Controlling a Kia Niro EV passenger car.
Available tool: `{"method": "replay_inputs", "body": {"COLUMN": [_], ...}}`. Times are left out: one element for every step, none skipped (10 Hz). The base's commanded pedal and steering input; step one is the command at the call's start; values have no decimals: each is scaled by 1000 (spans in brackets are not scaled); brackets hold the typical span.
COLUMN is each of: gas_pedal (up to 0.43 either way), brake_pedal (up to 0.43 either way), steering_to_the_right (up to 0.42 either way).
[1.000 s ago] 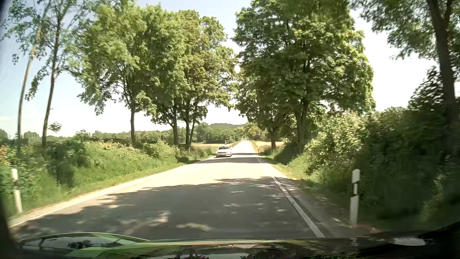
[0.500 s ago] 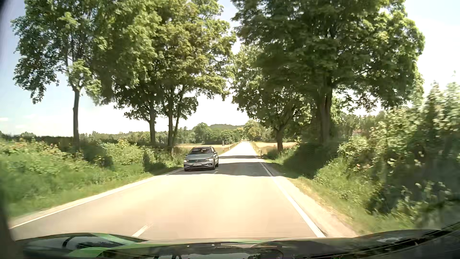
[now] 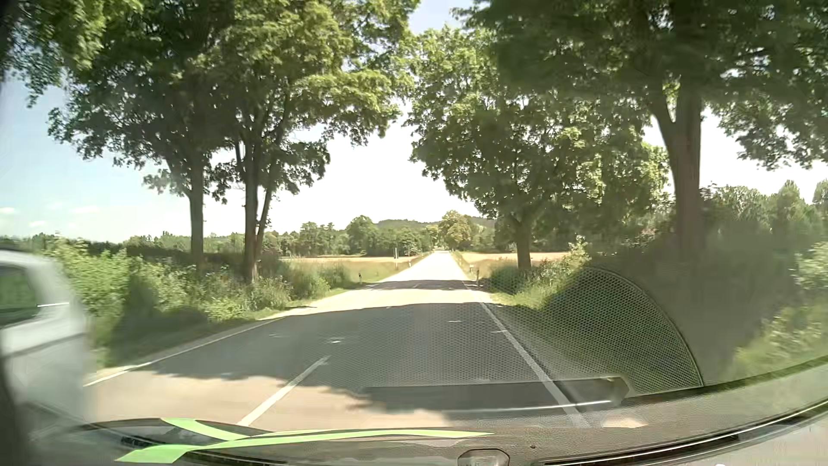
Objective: Follow the waypoints while adhering to traffic rules and regulations
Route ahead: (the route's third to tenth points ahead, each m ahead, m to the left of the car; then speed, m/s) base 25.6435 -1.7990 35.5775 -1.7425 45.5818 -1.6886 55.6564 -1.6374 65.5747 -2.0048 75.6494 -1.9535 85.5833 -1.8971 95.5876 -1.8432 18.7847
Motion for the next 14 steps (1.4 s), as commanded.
{"method": "replay_inputs", "body": {"gas_pedal": [220, 228, 228, 228, 189, 150, 150, 150, 150, 150, 150, 150, 157, 169], "brake_pedal": [0, 0, 0, 0, 0, 0, 0, 0, 0, 0, 0, 0, 0, 0], "steering_to_the_right": [-4, -3, -3, -3, -3, -3, -3, -3, -3, -3, -3, -2, 0, 1]}}
